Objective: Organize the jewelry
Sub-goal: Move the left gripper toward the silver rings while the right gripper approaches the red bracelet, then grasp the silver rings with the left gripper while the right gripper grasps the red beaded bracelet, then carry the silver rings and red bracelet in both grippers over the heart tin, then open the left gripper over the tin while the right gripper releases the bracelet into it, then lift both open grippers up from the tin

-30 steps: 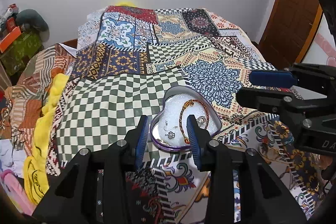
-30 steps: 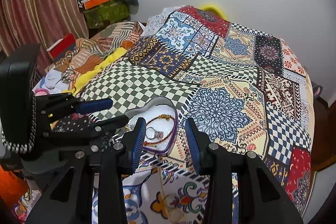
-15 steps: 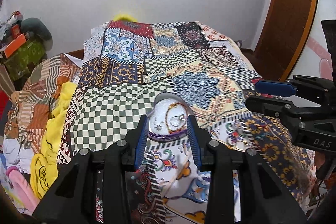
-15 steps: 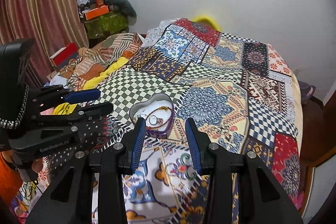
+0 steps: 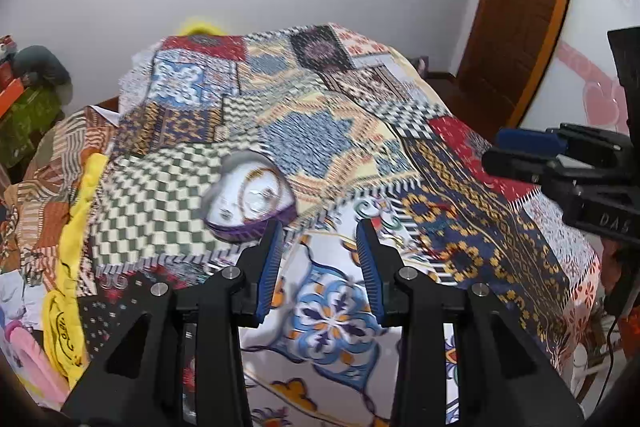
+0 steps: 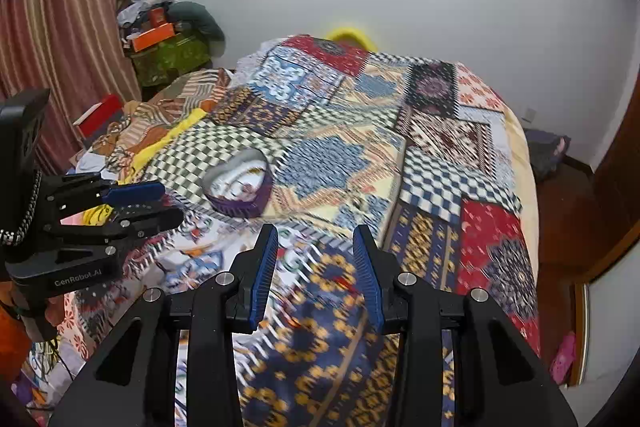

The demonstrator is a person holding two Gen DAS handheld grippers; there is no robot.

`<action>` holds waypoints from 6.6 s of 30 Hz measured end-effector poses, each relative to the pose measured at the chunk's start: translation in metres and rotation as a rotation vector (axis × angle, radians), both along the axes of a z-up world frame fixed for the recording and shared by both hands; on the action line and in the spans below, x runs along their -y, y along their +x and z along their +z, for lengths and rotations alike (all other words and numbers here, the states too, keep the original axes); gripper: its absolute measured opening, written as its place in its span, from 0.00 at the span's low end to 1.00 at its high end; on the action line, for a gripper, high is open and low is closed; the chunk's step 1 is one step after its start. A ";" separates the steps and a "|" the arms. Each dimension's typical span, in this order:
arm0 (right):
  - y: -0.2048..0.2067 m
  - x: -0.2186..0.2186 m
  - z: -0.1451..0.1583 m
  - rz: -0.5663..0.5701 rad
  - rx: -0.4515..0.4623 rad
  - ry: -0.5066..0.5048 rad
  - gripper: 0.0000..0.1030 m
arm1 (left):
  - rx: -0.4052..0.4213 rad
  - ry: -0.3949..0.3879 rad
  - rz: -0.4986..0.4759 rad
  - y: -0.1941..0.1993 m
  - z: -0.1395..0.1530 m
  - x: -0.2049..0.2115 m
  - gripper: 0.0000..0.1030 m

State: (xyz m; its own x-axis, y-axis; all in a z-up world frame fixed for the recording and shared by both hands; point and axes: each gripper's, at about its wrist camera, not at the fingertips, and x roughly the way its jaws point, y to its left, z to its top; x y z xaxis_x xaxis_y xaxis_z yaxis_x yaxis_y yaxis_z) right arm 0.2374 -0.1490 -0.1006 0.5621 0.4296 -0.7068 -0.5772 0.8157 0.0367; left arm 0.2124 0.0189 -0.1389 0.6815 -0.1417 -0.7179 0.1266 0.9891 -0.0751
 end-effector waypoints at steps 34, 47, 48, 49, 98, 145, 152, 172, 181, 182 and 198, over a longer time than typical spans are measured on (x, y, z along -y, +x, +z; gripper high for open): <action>0.020 0.015 -0.067 0.053 -0.210 0.006 0.35 | -0.130 0.016 -0.129 0.052 -0.070 0.033 0.36; 0.019 -0.008 -0.080 0.109 -0.138 -0.083 0.36 | -0.121 -0.026 -0.146 0.056 -0.072 0.030 0.35; 0.020 -0.008 -0.081 0.110 -0.139 -0.081 0.36 | -0.120 -0.026 -0.148 0.056 -0.072 0.030 0.35; 0.021 -0.007 -0.081 0.114 -0.142 -0.077 0.36 | -0.118 -0.024 -0.148 0.056 -0.072 0.030 0.34; -0.007 -0.044 0.021 0.097 0.059 0.083 0.07 | 0.079 -0.026 -0.004 -0.002 0.008 -0.025 0.19; 0.092 -0.164 -0.055 0.197 -0.231 -0.010 0.07 | -0.065 -0.009 0.067 0.088 -0.065 -0.090 0.19; 0.100 -0.170 -0.066 0.199 -0.267 -0.047 0.08 | -0.089 -0.020 0.066 0.096 -0.074 -0.091 0.19; 0.093 -0.173 -0.065 0.214 -0.241 -0.103 0.08 | -0.095 -0.011 0.061 0.092 -0.071 -0.090 0.19; 0.074 -0.160 -0.044 0.201 -0.173 -0.113 0.17 | -0.070 -0.014 0.081 0.072 -0.052 -0.092 0.19; 0.071 -0.158 -0.041 0.197 -0.160 -0.114 0.24 | -0.068 -0.013 0.083 0.070 -0.050 -0.092 0.19; 0.013 -0.121 -0.008 0.179 -0.005 -0.125 0.33 | -0.002 0.021 0.074 0.016 -0.002 -0.073 0.20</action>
